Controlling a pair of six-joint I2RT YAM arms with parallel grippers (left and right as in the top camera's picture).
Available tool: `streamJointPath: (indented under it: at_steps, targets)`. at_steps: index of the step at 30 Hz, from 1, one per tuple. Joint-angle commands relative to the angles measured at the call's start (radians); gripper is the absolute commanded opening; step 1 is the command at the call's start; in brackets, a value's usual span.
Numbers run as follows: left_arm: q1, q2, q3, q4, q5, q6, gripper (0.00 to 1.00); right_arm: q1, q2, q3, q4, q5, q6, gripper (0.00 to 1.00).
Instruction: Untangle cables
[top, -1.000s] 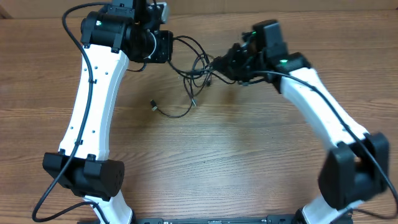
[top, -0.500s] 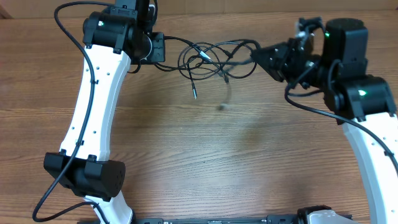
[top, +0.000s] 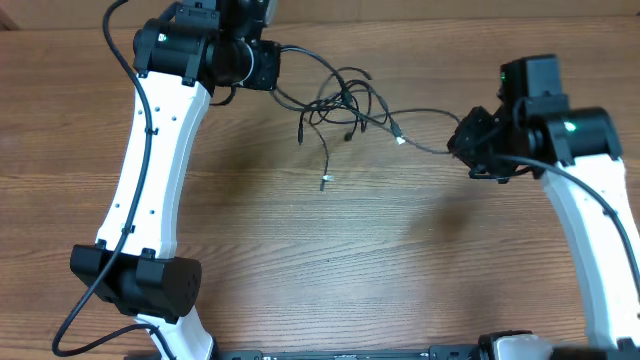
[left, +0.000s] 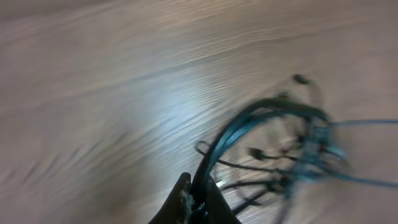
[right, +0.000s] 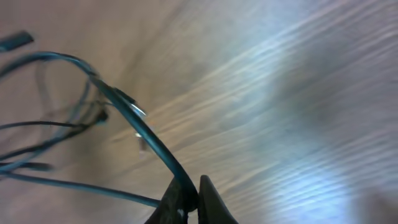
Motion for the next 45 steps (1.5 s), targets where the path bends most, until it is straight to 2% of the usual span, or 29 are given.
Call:
streamJointPath:
  at_steps: [1, 3, 6, 7, 10, 14, 16, 20, 26, 27, 30, 33, 36, 45]
  targets:
    - [0.014, -0.004, 0.024, 0.039, 0.244, 0.152, 0.04, -0.005, 0.053, 0.001, -0.028, 0.058, -0.064, 0.05]
    - [0.014, -0.005, 0.025, 0.06, 0.343, 0.193, 0.04, -0.005, 0.079, 0.001, -0.031, 0.011, -0.114, 0.11]
    - [0.014, -0.005, 0.026, 0.098, 0.451, 0.206, 0.04, -0.005, 0.096, 0.001, -0.008, -0.1, -0.186, 0.28]
    - [0.014, -0.005, 0.026, 0.11, 0.487, 0.206, 0.04, -0.005, 0.095, 0.002, 0.013, -0.158, -0.232, 0.37]
    - [0.014, -0.005, 0.026, 0.144, 0.605, 0.206, 0.04, -0.005, 0.095, 0.012, 0.066, -0.341, -0.363, 0.55]
    - [0.014, -0.005, 0.026, 0.185, 0.737, 0.181, 0.04, -0.005, 0.095, 0.031, 0.188, -0.52, -0.454, 0.66]
    - [0.014, -0.005, 0.03, 0.188, 0.734, 0.157, 0.04, -0.005, 0.095, 0.031, 0.253, -0.558, -0.453, 0.68]
    - [0.024, -0.01, 0.031, 0.187, 0.736, 0.097, 0.04, 0.007, 0.095, 0.031, 0.433, -0.642, -0.442, 0.77]
    - [0.047, -0.023, 0.031, 0.171, 0.736, 0.037, 0.04, 0.072, 0.095, 0.03, 0.525, -0.561, -0.309, 0.78]
    - [0.048, -0.023, 0.031, 0.161, 0.735, 0.037, 0.04, 0.086, 0.096, 0.03, 0.53, -0.536, -0.263, 0.76]
    - [0.044, -0.023, 0.031, 0.126, 0.729, 0.039, 0.04, 0.131, 0.096, 0.028, 0.536, -0.428, -0.091, 0.6]
    - [0.03, -0.023, 0.031, 0.108, 0.719, 0.05, 0.04, 0.182, 0.097, 0.027, 0.548, -0.319, 0.076, 0.56]
    - [0.021, -0.023, 0.031, 0.104, 0.708, 0.05, 0.04, 0.217, 0.102, 0.027, 0.575, -0.272, 0.175, 0.56]
    - [0.019, -0.023, 0.031, 0.103, 0.708, 0.049, 0.04, 0.246, 0.181, 0.026, 0.647, -0.298, 0.285, 0.56]
